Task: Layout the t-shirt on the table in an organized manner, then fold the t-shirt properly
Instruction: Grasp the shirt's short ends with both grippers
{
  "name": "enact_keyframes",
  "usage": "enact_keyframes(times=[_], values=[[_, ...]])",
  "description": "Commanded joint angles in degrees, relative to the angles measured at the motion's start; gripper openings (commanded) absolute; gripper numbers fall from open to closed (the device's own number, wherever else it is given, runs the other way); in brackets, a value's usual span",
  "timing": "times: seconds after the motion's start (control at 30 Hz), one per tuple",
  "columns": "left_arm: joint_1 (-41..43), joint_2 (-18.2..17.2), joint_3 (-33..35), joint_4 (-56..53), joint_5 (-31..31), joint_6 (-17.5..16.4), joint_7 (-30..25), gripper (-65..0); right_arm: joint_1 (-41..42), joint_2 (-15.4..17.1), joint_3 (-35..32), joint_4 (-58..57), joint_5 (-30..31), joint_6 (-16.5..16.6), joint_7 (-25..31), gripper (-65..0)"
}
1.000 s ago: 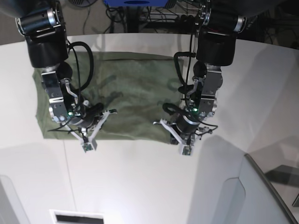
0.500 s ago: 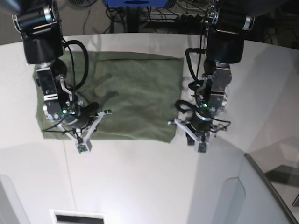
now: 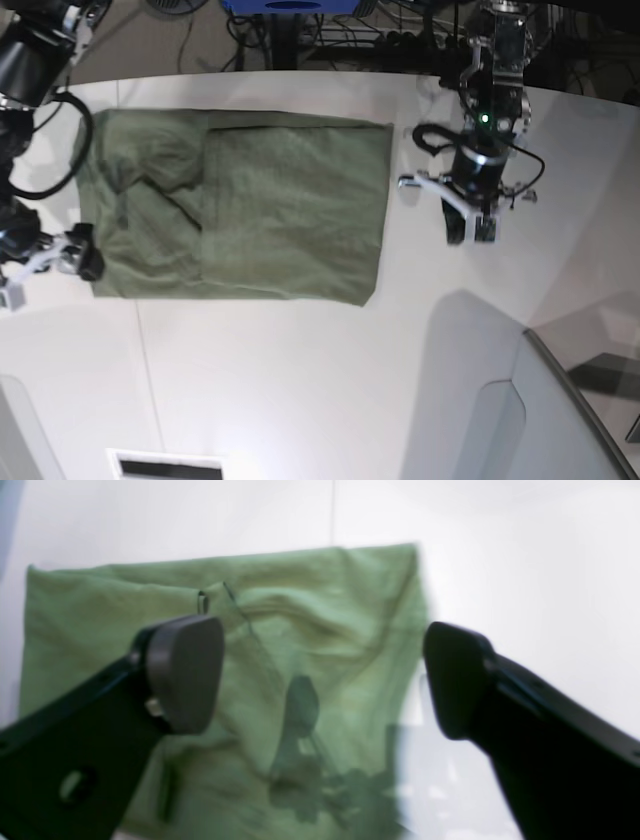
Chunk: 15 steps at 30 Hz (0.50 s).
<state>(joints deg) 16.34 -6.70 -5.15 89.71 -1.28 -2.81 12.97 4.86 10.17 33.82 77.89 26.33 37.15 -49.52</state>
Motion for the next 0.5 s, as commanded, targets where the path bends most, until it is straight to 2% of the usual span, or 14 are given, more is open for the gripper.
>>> enact_keyframes(times=[0.0, 0.17, 0.23, 0.33, 0.47], values=[[0.76, -0.82, -0.26, 0.35, -0.08, 0.13, -1.41, -65.0, 0.63, 1.12, 0.95, -1.27, 1.32, 2.28, 0.42, -1.4], [2.43, -1.52, -0.08, -3.34, -0.08, -0.58, -1.50, -65.0, 1.42, 3.94, 1.30, -11.91, 1.32, 2.85, 1.30, -5.7], [2.43, -1.08, -0.52, -5.01, -0.08, -3.83, -1.50, -65.0, 1.86, 4.38, 1.30, -16.22, 1.32, 2.85, 2.62, -7.2], [2.43, -0.99, -0.61, -5.89, -0.52, -6.99, -1.50, -65.0, 2.65, 4.29, 1.30, -19.91, 1.32, 2.85, 3.23, -7.1], [1.90, -1.61, -0.61, -6.15, -7.29, -8.31, -1.15, -65.0, 2.65, 3.85, 1.30, -20.26, 1.32, 2.85, 2.53, -7.1]])
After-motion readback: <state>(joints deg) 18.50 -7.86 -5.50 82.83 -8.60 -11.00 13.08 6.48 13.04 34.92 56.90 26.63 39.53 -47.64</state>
